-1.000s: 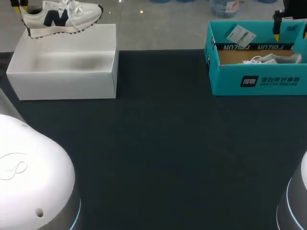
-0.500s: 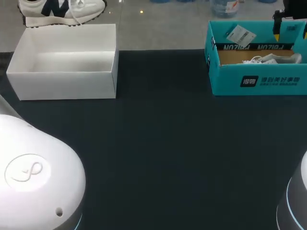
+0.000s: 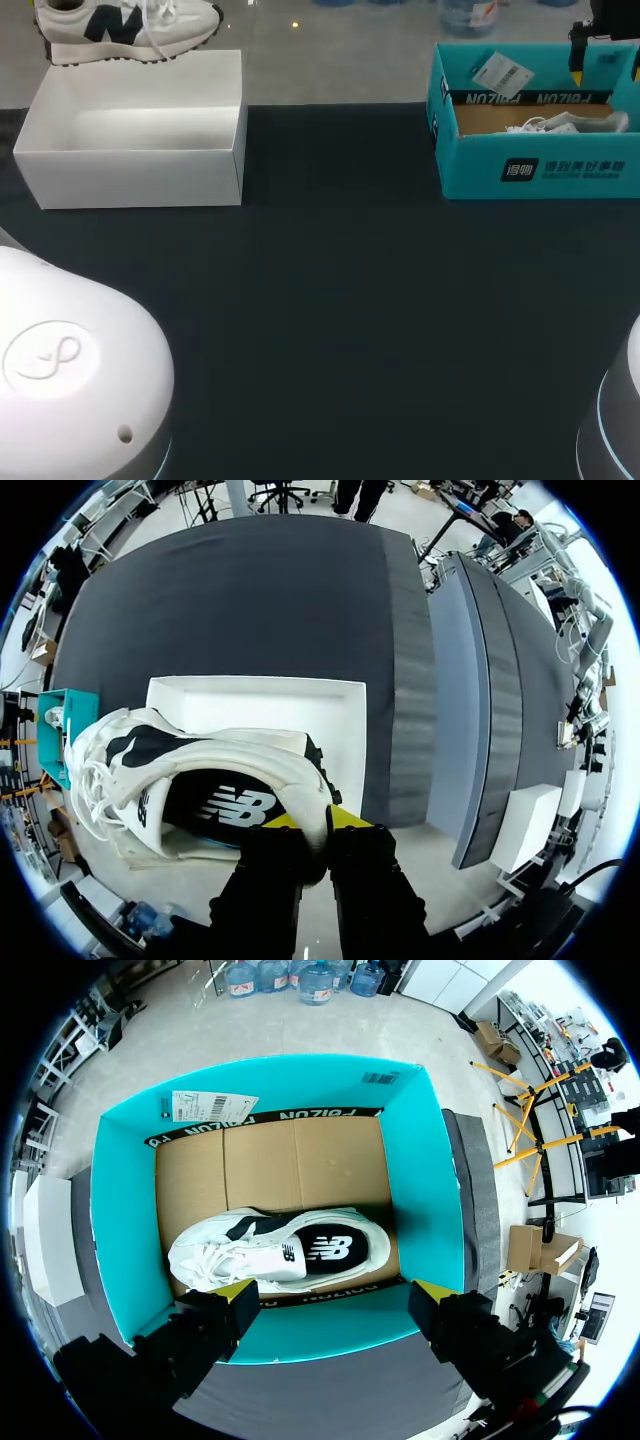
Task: Take the shoe out of the shoebox, open the shoe tongue, remove and reinsert the insole, then place the shoe into the shoebox
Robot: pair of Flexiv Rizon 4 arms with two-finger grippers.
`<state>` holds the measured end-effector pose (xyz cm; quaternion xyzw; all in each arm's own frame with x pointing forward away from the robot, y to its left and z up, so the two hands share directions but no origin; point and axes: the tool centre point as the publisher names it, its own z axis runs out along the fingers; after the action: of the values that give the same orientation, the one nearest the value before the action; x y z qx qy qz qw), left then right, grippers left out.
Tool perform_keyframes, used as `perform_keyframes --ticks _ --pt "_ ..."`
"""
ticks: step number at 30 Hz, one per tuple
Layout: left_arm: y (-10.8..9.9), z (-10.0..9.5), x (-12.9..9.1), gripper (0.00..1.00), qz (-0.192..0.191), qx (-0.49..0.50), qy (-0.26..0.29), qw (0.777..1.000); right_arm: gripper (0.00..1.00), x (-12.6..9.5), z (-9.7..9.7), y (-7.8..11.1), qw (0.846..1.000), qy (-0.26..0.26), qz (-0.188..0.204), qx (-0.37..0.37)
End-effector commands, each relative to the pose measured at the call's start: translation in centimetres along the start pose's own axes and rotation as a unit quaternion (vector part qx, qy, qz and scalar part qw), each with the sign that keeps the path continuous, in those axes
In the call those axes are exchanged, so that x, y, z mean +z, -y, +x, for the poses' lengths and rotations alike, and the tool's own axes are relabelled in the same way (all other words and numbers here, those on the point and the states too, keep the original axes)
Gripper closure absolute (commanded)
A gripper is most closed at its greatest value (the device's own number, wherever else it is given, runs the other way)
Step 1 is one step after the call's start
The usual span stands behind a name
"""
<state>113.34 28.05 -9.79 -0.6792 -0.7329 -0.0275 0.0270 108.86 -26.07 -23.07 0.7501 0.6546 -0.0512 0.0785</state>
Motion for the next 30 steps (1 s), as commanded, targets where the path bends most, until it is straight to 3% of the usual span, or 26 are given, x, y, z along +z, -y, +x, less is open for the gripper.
perform_keyframes --ticks 1,14,21,26,30 --pt "1.4 -0.4 0.2 1.0 -0.134 0.002 -0.003 0.991 0.0 0.0 0.0 0.1 1.0 0.0 -0.001 0.0" --pt "12.8 -4.7 0.1 1.0 -0.153 0.045 0.014 0.987 0.0 0.0 0.0 0.1 1.0 0.0 -0.001 0.0" --pt "20.1 -8.6 0.0 1.0 -0.171 0.072 0.023 0.982 0.0 0.0 0.0 0.1 1.0 0.0 -0.001 0.0" --pt "24.8 -11.4 0.4 1.0 -0.201 0.079 0.026 0.976 0.0 0.0 0.0 0.1 1.0 0.0 -0.001 0.0" --pt "27.4 -13.1 0.8 1.0 -0.227 0.071 0.032 0.971 0.0 0.0 0.0 0.1 1.0 0.0 -0.001 0.0"
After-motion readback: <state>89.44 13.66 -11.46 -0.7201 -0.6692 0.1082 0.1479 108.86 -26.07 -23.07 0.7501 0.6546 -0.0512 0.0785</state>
